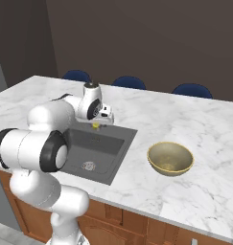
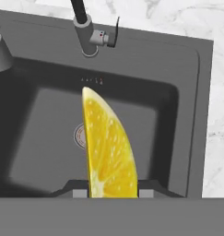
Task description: Turn on the sink faucet. Then move the lemon wedge from the counter to the sink. Turn off the sink. Move the vegetable from the sink to the pot next to the stove. Finally move the pot to the front left burner.
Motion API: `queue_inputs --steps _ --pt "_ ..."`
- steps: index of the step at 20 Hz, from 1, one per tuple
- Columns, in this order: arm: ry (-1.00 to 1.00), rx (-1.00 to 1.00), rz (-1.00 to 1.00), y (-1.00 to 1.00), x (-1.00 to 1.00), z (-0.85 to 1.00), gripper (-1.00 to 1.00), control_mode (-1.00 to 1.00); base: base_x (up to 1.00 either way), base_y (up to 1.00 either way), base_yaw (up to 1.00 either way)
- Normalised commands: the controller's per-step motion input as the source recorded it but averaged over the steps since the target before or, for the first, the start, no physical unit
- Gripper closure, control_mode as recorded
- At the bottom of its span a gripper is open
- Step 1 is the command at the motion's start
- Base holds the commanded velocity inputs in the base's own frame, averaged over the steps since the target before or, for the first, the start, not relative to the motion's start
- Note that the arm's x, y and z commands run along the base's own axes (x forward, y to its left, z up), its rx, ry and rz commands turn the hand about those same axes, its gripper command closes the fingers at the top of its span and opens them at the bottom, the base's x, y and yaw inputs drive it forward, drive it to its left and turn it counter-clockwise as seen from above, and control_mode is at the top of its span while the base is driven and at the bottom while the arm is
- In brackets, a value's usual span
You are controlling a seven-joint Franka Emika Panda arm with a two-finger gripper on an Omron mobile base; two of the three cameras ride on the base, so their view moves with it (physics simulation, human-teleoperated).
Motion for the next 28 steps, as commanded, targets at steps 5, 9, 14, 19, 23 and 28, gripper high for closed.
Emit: queue_inputs --steps 5,9,14,19,23,28 --pt "0.0 -0.01 -0.03 0.0 -0.01 0.11 1.0 -1.0 0.0 0.0 0.0" --pt "0.0 0.0 0.0 0.0 0.01 0.0 1.0 -1.0 0.0 0.0 0.0" --pt "-0.09 -0.01 -0.01 0.0 -0.17 0.0 1.0 1.0 -0.14 0.0 -0.03" --pt "0.0 0.0 0.0 0.0 0.0 0.0 1.0 1.0 -0.66 0.0 -0.35" --pt "0.0 0.0 0.0 0.0 0.0 0.0 1.0 1.0 -0.51 0.0 -0.51" --pt "0.0 0.0 0.0 0.0 0.0 0.0 1.0 1.0 -0.25 0.0 -0.58"
